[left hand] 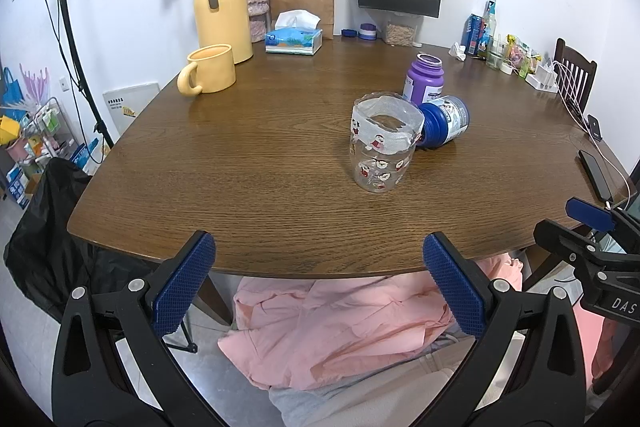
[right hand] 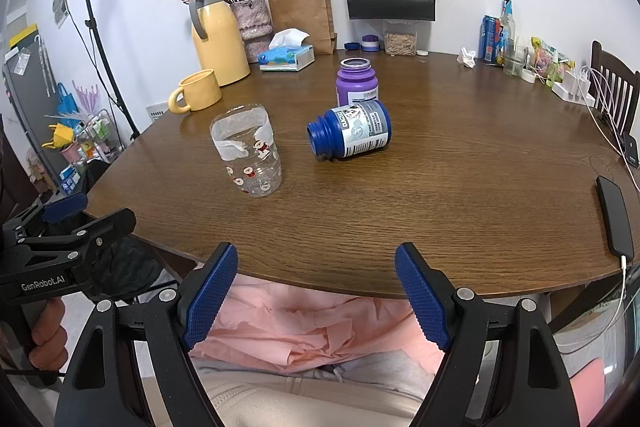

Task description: Flip cup upright

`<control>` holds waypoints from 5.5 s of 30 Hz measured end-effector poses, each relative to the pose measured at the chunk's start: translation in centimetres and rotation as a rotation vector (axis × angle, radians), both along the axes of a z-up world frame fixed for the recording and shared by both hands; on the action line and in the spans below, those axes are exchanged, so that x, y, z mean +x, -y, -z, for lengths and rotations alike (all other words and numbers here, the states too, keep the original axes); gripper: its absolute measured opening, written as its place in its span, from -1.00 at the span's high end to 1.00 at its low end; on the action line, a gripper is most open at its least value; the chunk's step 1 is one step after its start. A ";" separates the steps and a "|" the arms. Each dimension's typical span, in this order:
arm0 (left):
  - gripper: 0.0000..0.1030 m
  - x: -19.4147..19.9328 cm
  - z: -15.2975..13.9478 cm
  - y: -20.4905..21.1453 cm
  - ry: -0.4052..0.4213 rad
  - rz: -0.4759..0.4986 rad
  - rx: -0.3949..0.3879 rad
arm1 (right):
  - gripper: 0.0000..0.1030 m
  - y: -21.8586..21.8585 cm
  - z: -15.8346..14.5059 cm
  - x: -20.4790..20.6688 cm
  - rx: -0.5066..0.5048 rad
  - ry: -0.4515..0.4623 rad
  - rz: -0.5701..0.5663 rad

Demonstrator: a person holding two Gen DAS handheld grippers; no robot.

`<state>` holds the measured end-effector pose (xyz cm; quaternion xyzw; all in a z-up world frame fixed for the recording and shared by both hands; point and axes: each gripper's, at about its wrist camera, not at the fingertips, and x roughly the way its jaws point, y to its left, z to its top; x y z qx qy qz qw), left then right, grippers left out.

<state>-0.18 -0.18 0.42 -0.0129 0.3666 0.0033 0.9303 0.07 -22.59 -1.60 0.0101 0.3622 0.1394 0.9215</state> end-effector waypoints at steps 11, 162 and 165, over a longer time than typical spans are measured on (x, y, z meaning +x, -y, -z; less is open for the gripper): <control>-1.00 0.0 0.1 0.1 0.000 0.000 0.000 | -0.65 0.0 0.1 0.1 0.001 -0.002 -0.001; -0.05 22.4 -0.8 13.9 -0.107 0.248 -0.149 | -0.41 11.2 3.6 28.3 0.252 -0.163 -0.166; -0.05 23.1 -1.5 13.3 -0.073 0.201 -0.110 | -0.42 9.1 4.4 28.5 0.200 -0.169 -0.173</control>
